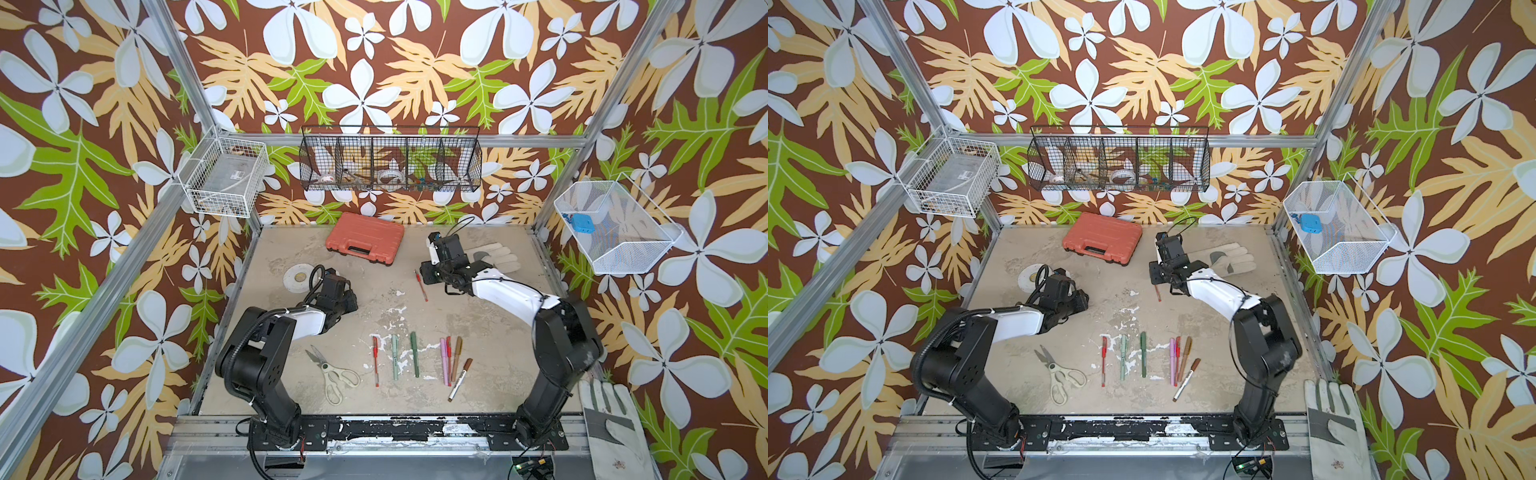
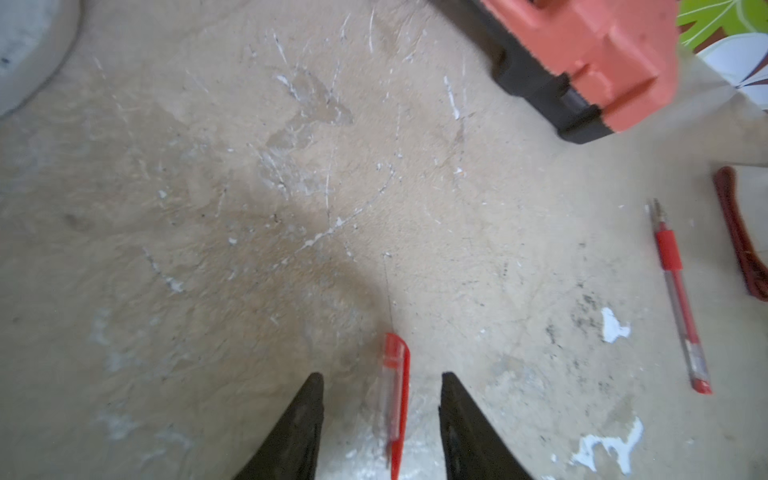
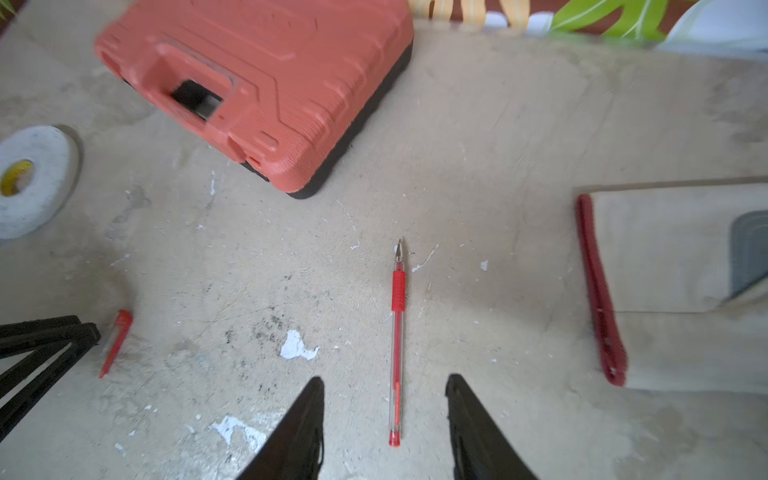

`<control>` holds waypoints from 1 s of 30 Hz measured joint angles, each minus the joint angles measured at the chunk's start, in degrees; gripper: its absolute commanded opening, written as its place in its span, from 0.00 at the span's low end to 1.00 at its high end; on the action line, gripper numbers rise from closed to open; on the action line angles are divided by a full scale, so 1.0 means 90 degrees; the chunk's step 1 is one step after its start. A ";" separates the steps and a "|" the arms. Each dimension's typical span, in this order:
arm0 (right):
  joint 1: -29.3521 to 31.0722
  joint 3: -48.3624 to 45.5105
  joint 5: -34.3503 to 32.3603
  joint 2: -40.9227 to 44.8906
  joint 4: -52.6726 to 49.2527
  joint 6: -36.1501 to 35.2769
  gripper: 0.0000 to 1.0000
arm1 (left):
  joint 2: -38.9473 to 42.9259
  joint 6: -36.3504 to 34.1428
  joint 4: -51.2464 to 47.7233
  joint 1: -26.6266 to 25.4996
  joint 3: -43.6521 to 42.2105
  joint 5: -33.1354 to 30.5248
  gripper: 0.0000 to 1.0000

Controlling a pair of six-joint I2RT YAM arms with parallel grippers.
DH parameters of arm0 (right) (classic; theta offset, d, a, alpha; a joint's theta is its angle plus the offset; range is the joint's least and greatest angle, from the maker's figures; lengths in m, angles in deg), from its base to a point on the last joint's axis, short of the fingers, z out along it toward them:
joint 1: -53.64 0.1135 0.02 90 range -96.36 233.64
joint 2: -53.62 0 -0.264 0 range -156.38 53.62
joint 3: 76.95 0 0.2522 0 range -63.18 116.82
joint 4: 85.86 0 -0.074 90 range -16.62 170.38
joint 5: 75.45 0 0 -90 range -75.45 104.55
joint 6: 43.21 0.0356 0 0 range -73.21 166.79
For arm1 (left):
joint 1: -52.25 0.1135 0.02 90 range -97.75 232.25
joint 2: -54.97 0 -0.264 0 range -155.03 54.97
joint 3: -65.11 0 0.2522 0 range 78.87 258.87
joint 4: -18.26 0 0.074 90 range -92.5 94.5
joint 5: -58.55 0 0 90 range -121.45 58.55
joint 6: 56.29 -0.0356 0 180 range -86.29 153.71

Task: Open the pen caps
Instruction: 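Open both grippers to drop the red pen and its cap on the table, then lower the right gripper onto the pink pen while the left gripper approaches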

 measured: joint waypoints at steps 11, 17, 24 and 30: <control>0.0080 -0.2463 -0.0058 0.2982 -0.0221 0.0287 0.47 | 0.2438 -0.0126 0.0447 -0.1967 -0.0668 -0.0121 0.52; 0.0792 -0.3264 -0.0151 0.3500 -0.0682 0.0590 0.46 | 0.2635 0.0253 0.0937 -0.2395 -0.0945 0.0321 0.52; 0.1251 -0.4065 -0.0036 0.3976 -0.1100 0.1039 0.43 | 0.2795 0.0653 0.1008 -0.2659 -0.1579 0.0933 0.51; 0.1727 -0.4238 0.0029 0.4155 -0.1299 0.1469 0.44 | 0.3031 0.0607 0.1059 -0.2657 -0.1865 0.1013 0.51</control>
